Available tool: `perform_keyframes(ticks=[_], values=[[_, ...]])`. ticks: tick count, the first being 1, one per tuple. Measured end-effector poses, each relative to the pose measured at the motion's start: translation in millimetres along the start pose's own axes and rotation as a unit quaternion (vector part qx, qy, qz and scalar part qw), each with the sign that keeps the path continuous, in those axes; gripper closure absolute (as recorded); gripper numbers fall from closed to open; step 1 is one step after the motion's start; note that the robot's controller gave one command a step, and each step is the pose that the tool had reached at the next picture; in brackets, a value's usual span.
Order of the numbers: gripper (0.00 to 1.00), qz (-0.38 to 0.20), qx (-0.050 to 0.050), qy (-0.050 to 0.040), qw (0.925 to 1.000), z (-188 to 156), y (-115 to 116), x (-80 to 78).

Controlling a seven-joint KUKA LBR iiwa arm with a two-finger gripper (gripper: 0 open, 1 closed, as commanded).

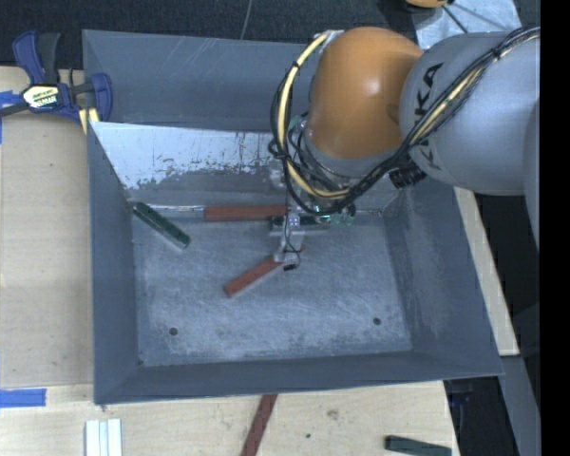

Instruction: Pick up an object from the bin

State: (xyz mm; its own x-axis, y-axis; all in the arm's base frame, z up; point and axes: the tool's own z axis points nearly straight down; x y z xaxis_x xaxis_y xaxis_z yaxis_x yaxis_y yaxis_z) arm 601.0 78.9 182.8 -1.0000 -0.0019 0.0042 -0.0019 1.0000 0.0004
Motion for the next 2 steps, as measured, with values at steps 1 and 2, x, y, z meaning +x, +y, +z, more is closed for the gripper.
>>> perform_keyframes(ticks=[1,2], values=[[0.0,0.001,0.0,-0.0039,1.0,-4.1,-0.3,-1.8],[0.0,-0.026,0.0,-0.0076,0.9996,29.9,-4.6,4.8]])
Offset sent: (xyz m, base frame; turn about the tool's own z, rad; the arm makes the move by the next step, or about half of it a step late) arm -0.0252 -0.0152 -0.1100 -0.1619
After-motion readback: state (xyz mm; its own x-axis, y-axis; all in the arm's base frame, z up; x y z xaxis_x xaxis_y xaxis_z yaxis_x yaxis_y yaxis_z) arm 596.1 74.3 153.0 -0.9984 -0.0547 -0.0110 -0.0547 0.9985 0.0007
